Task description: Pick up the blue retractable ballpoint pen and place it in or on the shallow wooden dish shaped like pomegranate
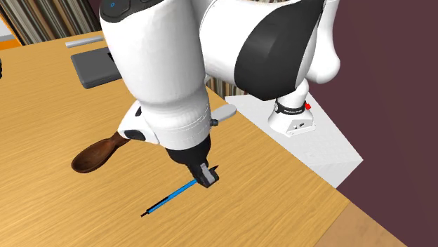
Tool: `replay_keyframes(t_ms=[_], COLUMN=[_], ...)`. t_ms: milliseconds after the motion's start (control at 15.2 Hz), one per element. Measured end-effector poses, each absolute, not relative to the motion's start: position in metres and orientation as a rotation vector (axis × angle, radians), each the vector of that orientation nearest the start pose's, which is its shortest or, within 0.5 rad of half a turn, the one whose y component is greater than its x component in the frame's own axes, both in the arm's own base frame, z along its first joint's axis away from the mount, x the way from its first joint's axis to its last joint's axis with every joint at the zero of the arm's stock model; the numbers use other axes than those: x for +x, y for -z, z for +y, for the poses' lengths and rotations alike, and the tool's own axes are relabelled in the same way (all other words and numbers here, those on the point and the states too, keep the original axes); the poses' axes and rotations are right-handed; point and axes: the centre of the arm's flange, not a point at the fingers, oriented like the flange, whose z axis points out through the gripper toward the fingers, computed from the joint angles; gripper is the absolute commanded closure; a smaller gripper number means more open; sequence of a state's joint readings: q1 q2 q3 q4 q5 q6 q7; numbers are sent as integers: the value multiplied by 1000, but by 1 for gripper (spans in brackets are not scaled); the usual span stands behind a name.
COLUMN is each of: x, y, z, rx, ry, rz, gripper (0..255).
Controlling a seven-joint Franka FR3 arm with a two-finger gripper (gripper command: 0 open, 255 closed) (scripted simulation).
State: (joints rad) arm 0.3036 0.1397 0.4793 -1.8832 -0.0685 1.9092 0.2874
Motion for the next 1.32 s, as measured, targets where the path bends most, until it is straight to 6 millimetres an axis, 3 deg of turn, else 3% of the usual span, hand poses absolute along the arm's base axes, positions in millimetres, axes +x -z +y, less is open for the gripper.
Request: replay_keyframes(t_ms=[132,330,1320], x=[421,441,593], y=[-442,-448,-459], z=[401,386,257], rx=[-3080,-3080,-3080], ry=[-134,-135,-136], rz=[-820,-820,-819], gripper=[255,255,255])
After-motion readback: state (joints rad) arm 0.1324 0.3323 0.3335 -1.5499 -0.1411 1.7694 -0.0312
